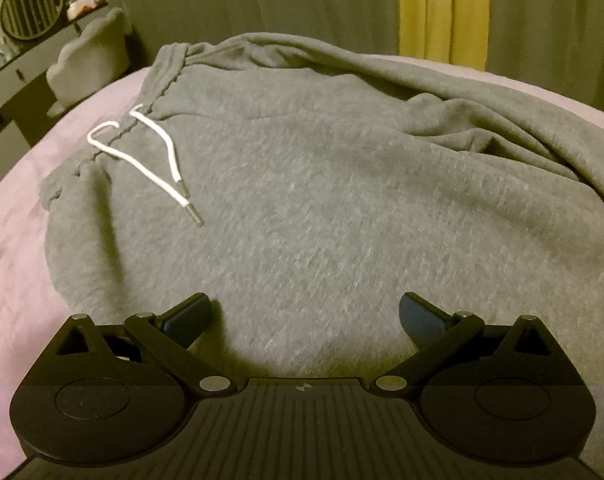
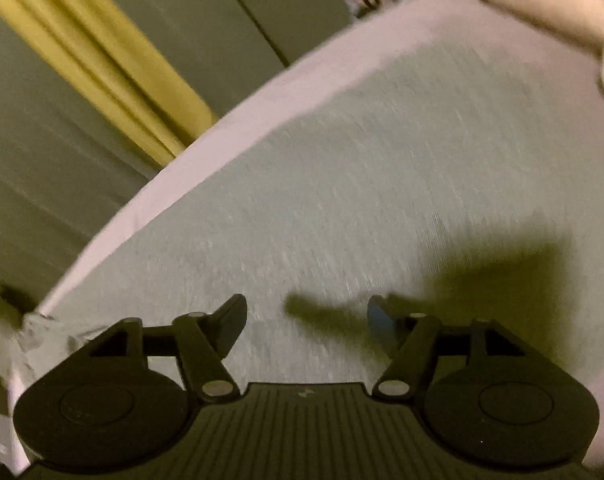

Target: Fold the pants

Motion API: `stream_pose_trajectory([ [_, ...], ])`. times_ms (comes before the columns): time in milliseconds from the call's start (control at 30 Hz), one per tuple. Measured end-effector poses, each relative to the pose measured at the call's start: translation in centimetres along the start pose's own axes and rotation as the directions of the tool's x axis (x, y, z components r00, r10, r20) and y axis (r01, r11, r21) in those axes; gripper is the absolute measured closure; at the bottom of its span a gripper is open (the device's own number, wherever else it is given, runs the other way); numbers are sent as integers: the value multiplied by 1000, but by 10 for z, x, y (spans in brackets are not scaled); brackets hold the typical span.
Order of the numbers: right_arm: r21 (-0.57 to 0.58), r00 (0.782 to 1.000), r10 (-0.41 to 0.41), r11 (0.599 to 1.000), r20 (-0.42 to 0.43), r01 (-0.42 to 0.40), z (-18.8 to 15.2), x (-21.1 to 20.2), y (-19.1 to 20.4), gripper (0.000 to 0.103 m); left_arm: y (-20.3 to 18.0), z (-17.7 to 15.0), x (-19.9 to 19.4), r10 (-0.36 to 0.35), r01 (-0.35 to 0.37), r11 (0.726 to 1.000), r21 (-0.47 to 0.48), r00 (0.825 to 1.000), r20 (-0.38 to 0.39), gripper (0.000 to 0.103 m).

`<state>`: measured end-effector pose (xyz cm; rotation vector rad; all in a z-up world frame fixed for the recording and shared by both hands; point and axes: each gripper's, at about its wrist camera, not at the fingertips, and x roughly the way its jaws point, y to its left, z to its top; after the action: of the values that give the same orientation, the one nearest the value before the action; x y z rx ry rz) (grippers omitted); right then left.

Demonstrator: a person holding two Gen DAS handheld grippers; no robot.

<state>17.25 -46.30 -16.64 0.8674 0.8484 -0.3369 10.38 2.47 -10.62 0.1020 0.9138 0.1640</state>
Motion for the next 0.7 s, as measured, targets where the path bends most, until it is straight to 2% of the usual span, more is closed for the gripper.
stream_pose_trajectory([
  [100,115,998,44,992,34,-48,-10,15,-25,35,8,9,-7,-36,36,999,-21,999,-3,0],
  [167,176,993,77,980,88,-92,-21,21,-34,31,16,20,-20,-50,52,998,-41,997,55,0],
  [200,171,986,102,978,131,-124,-24,22,-36,22,20,29,-27,-50,55,998,-44,994,101,0],
  [233,156,980,122,977,157,-147,-25,23,-36,18,23,39,-31,-51,57,998,-40,989,140,0],
  [300,125,976,133,980,175,-156,-24,28,-31,6,30,67,-34,-75,81,996,-22,977,198,0],
  [367,83,975,131,985,181,-148,-24,32,-27,4,40,101,-23,-123,135,989,-56,977,172,0],
  [467,62,974,136,987,184,-149,-19,38,-27,4,58,153,12,-201,220,958,-184,972,117,0],
  [567,97,967,170,977,190,-191,-15,34,-37,4,65,197,50,-195,201,940,-274,979,51,0],
  [700,79,958,214,969,192,-232,-12,32,-43,4,52,234,97,-134,124,955,-268,991,-19,0],
])
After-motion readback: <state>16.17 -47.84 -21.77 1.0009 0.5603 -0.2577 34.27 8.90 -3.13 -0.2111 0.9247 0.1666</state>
